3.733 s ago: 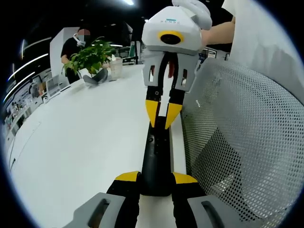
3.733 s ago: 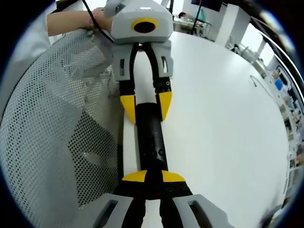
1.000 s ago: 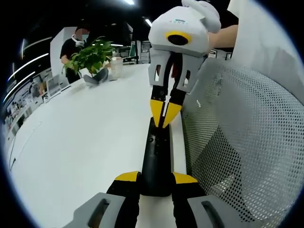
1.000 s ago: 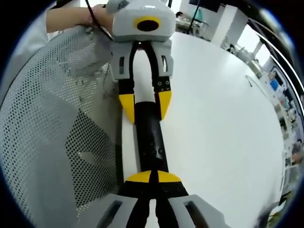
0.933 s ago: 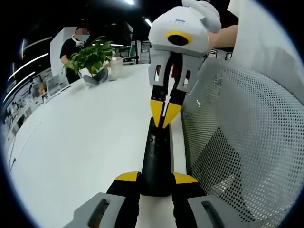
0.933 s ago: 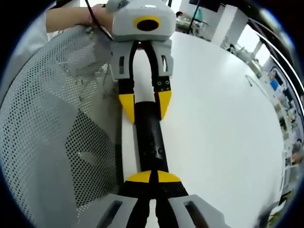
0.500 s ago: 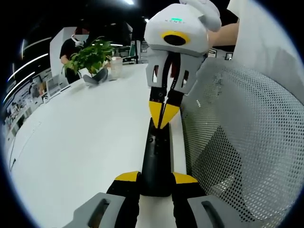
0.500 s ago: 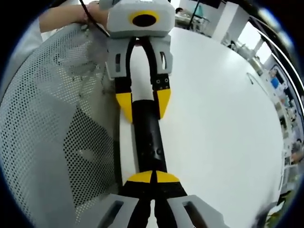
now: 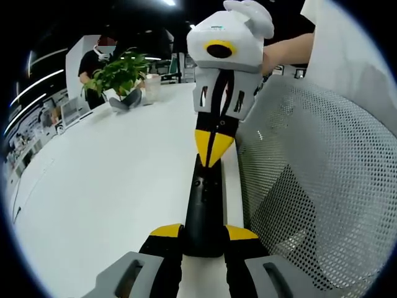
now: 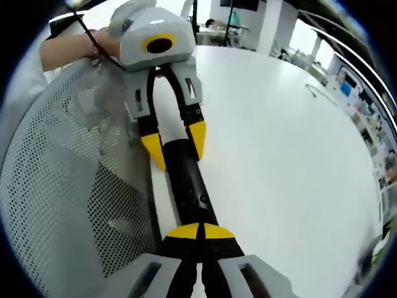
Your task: Press the specified remote control buttons in sequence, fully releasing each button before pressing the next.
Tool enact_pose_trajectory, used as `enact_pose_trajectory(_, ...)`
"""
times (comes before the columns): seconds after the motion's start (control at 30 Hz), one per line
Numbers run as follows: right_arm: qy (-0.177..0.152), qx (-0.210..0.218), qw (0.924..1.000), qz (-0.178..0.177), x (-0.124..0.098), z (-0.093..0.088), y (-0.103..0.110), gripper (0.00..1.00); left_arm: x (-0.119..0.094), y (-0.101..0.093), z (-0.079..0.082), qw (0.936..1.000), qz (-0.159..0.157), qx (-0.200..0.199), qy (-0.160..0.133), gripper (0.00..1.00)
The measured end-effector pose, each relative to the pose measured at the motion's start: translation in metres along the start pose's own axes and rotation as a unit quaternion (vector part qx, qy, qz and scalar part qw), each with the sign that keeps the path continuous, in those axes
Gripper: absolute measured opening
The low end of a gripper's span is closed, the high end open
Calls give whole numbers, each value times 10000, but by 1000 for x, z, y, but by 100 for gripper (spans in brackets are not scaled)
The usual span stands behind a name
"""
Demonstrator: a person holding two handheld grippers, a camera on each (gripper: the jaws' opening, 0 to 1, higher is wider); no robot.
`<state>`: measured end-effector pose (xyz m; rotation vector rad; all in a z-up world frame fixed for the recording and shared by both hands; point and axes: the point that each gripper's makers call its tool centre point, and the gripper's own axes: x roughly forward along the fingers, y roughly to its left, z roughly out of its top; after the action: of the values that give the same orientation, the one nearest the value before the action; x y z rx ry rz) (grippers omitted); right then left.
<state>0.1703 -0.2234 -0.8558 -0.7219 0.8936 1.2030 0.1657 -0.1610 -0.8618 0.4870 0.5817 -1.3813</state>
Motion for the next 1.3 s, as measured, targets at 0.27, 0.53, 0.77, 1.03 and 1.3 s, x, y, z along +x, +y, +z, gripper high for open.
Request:
enact_pose_trajectory(0.27,45,-212,9997,-84,3,6,2,0,0,1,0,10000,-4,7,4,25)
enact_pose_trajectory(0.53,42,-269,9996,1,5,9,2,0,0,1,1,10000,-8,13,4,25)
enact_pose_trajectory(0.77,349,-586,9977,3,9,11,3,0,0,1,0,10000,-11,14,5,25)
enact_pose_trajectory(1.03,1044,-1366,9851,-78,12,10,4,0,0,1,0,10000,-20,17,8,25)
enact_pose_trajectory(1.3,514,-637,9966,38,9,9,1,0,0,0,0,10000,-22,10,14,25)
